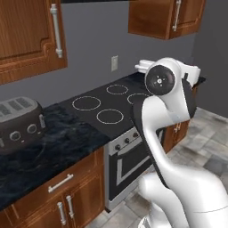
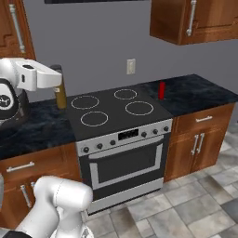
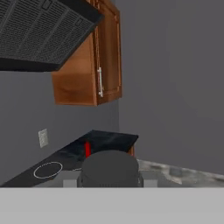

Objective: Collect the turmeric, ketchup, and shaker from the cabinet and place them next to the stove.

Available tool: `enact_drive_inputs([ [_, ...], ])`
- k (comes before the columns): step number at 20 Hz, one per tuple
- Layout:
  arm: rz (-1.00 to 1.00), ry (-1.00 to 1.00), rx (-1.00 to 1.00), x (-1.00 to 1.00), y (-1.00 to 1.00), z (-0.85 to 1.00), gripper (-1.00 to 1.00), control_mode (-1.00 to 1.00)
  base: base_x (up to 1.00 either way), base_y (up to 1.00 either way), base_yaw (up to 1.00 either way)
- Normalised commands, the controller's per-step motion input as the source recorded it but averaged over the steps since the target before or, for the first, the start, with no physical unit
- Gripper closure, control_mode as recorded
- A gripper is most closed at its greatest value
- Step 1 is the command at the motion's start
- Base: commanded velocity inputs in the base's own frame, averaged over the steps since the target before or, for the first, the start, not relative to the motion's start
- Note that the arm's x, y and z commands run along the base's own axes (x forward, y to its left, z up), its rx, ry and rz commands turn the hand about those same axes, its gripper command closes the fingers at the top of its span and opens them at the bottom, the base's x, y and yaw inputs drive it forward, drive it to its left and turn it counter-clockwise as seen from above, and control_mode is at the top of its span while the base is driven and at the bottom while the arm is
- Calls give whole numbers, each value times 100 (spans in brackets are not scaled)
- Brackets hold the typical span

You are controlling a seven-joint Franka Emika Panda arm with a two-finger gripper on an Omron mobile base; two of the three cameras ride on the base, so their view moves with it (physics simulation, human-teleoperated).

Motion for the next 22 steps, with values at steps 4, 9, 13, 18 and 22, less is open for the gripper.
enact_drive_inputs([
  [4, 0, 0, 0, 0, 0, 0, 100, 100, 69, -8, 9],
  [9, 0, 0, 0, 0, 0, 0, 100, 100, 55, -21, 17],
  [13, 0, 0, 0, 0, 0, 0, 100, 100, 40, -38, 19],
  [18, 0, 0, 0, 0, 0, 0, 100, 100, 50, -42, 21],
  [22, 0, 0, 0, 0, 0, 0, 100, 100, 57, -34, 25],
])
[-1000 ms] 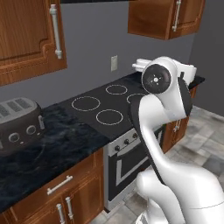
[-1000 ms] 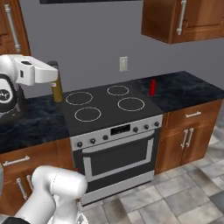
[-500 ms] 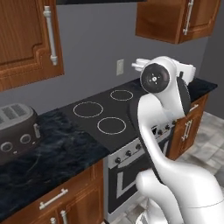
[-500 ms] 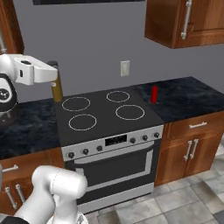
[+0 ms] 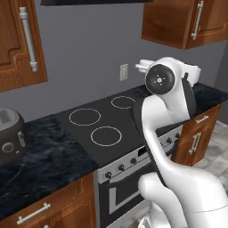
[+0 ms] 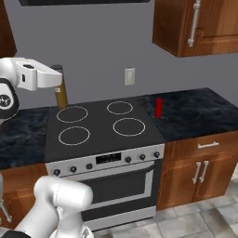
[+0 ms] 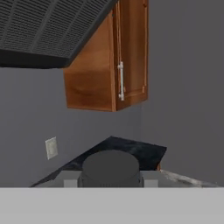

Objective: Collect the turmeric, ketchup, and shaker from the cabinet and place them next to the stove.

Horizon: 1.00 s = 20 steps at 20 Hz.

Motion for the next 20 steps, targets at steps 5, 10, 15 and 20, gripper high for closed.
enact_drive_inputs([
  [5, 0, 0, 0, 0, 0, 0, 100, 100, 48, -27, 28],
  [10, 0, 0, 0, 0, 0, 0, 100, 100, 49, -21, 31],
  [15, 0, 0, 0, 0, 0, 0, 100, 100, 52, -24, 31],
  [20, 0, 0, 0, 0, 0, 0, 100, 100, 59, -28, 31],
])
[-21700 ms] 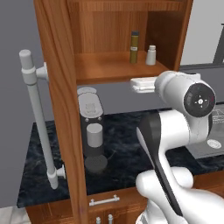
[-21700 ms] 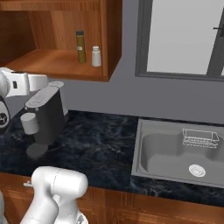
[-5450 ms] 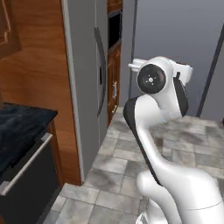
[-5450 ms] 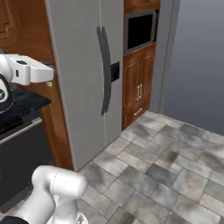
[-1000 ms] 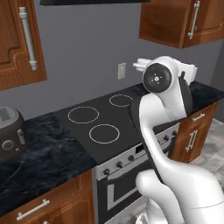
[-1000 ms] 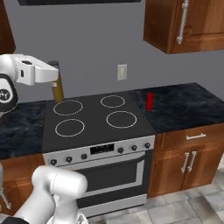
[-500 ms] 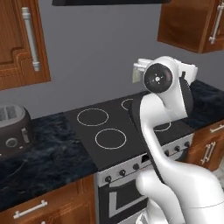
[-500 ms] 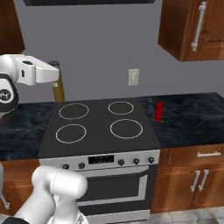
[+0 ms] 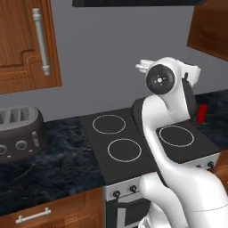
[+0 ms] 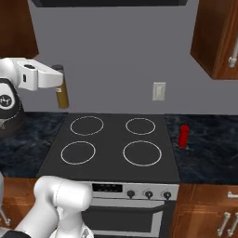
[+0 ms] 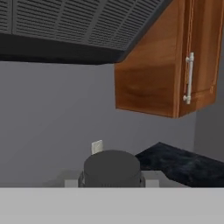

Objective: Collect the turmeric, ketchup, and shaker from the cabinet and place them next to the stove.

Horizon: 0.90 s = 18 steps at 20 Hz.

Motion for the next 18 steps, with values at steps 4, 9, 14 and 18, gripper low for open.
enact_drive_inputs([
  [4, 0, 0, 0, 0, 0, 0, 100, 100, 57, -25, 31],
  [9, 0, 0, 0, 0, 0, 0, 100, 100, 50, -12, 30],
  [14, 35, 0, 1, 32, -6, -67, 100, -100, 0, 0, 0],
  [18, 39, 0, 0, 26, 0, -78, 100, -100, 0, 0, 0],
])
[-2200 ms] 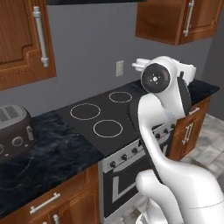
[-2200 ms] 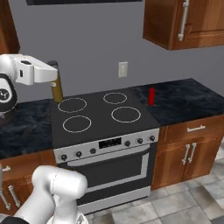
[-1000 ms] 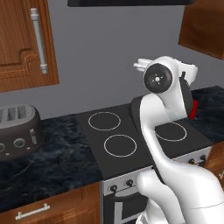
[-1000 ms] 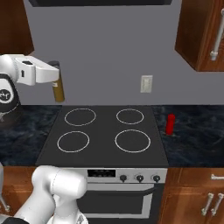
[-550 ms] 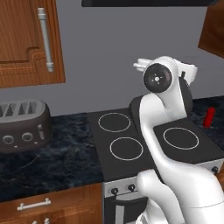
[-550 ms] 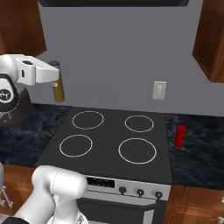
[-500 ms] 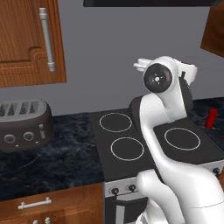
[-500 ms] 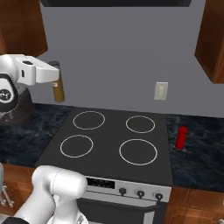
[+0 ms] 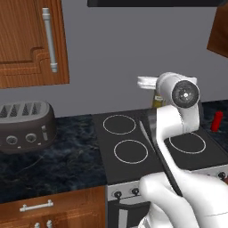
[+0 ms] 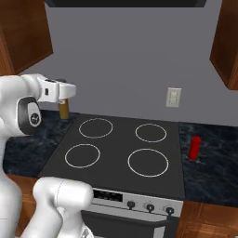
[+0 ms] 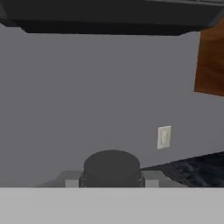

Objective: Collect the turmeric, ketchup, and shaker from the cabinet and place them next to the stove.

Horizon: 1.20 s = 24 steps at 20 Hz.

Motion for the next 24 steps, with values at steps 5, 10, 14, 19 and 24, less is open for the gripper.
enact_drive_inputs([
  [5, 42, 0, 0, 23, 0, -73, 100, -100, 0, 0, 0],
  [10, 37, 0, -2, 26, 0, -40, 100, -100, 0, 0, 0],
  [14, 43, 0, 0, 44, 16, -29, 100, -100, 0, 0, 0],
  [19, 47, 0, 0, 33, 26, -23, 100, -100, 0, 0, 0],
  [24, 47, 0, 0, 19, 41, -31, 100, -100, 0, 0, 0],
])
